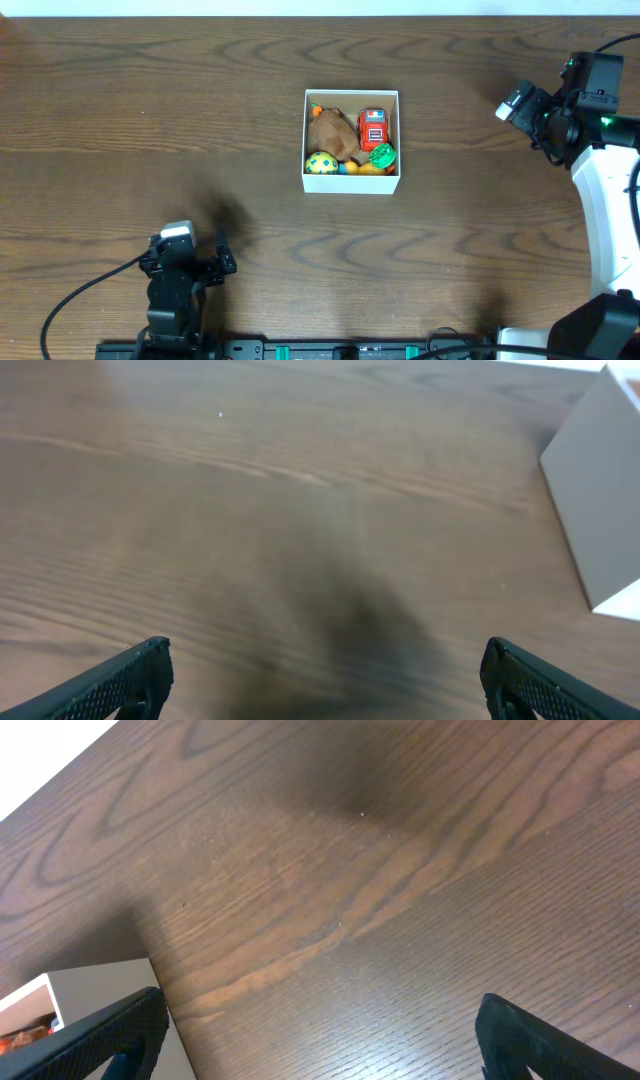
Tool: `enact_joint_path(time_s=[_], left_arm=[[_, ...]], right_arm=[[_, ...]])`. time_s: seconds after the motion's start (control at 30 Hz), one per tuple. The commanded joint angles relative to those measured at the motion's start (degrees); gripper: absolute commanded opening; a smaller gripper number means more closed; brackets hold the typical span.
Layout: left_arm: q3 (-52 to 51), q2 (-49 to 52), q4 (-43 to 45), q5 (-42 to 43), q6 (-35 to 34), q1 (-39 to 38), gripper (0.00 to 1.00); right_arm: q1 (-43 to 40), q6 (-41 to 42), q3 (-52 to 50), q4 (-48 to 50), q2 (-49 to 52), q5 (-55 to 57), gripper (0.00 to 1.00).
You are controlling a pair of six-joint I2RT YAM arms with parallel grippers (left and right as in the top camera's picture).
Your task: Pack container
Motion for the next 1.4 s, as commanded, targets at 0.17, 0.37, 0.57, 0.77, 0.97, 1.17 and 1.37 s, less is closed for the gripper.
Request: enact_joint_path(time_s=[0.17,0.37,0.57,0.77,0.97,1.17,1.37], left_arm=[[-1.3,-0.7,1.8,0.8,0.5,0.2,0.98],[-1.3,-0.6,1.7,0.8,0.5,0.2,0.98],[-1.3,-0.6,1.7,0.8,0.5,0.2,0.98],[-1.3,-0.6,1.7,0.8,0.5,0.2,0.98],[-1.3,-0.6,1.7,0.8,0.5,0.2,0.98],[-1.3,-0.6,1.7,0.8,0.5,0.2,0.98],[-1.3,-0.6,1.7,0.8,0.5,0.2,0.98]], right_arm=[[-0.4,0.6,0.6,-0.1,0.1,0.0,0.99],[-0.4,0.6,0.6,-0.1,0.1,0.0,0.99],[-0.4,0.6,0.6,-0.1,0.1,0.0,0.99],[-0.4,0.6,0.6,-0.1,0.1,0.0,0.99],[-0.4,0.6,0.6,-0.1,0.1,0.0,0.99],[-0.4,0.6,0.6,-0.1,0.1,0.0,0.99],[0.4,0.6,0.6,-0.1,-1.0,0.1,0.99]])
